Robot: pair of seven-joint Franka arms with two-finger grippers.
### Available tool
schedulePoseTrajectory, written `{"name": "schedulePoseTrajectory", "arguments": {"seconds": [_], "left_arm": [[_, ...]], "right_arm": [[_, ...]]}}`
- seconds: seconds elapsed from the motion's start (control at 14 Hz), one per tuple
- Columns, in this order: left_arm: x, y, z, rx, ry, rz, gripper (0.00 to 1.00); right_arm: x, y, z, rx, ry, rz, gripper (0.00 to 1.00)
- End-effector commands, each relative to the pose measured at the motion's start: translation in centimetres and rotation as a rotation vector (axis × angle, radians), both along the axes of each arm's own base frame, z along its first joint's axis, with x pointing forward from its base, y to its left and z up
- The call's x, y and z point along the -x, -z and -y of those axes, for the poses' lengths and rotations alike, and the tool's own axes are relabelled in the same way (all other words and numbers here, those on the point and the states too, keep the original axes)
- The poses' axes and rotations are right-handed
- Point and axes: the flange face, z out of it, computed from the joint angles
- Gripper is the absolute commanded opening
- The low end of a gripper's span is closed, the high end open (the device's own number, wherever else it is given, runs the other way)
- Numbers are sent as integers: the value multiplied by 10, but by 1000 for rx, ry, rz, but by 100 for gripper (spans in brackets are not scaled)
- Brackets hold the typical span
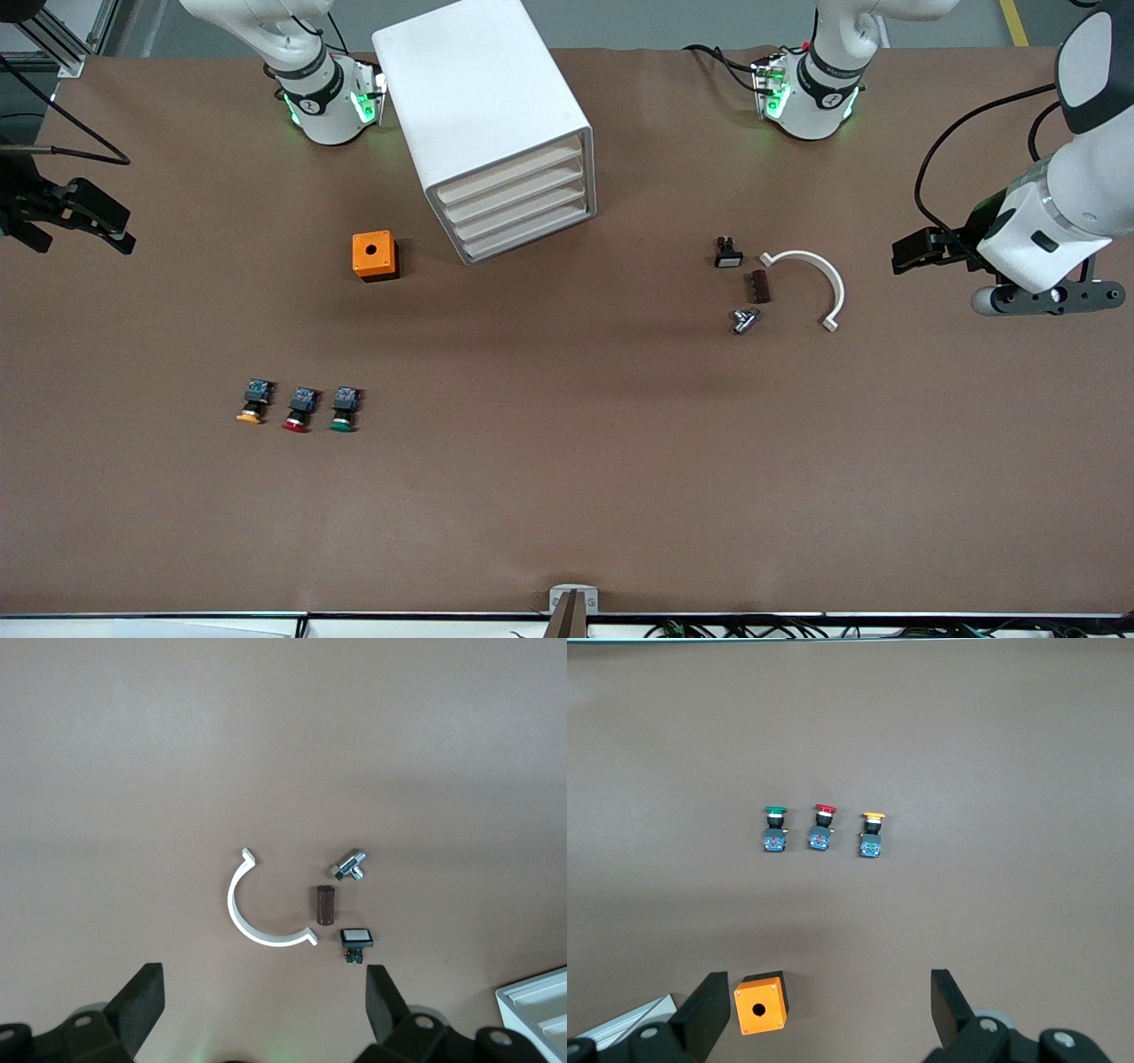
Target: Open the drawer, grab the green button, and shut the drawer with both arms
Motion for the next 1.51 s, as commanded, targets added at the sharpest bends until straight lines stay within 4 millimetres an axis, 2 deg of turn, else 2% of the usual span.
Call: {"name": "schedulePoseTrajectory", "arguments": {"seconds": [0.0,0.36,0.5,0.65,0.79,0.93,1.08,1.22,1.43], "left_arm": [[1,-1,7,-25,45,34,100],[4,-13,3,-23,38,60,100],[10,-27,3,-22,38,85,100],[19,-53,0,-10,26,132,100],[24,-68,-13,-12,4,151,100],[24,-63,-41,-16,-41,135,100],[34,-52,-54,-20,-32,117,100],[39,-48,-58,-17,-35,124,100],[32,-42,-46,-11,-33,159,100]], "right_arm": [[1,-6,0,20,-11,9,100],[0,-7,0,18,-11,18,100],[-1,-6,1,18,-9,18,100],[-2,-7,3,12,0,28,100],[-2,-6,2,12,0,26,100],[-3,-5,1,14,0,26,100],[-3,-5,1,13,2,25,100],[-3,-5,1,13,2,26,100],[-3,-5,1,13,3,26,100]]}}
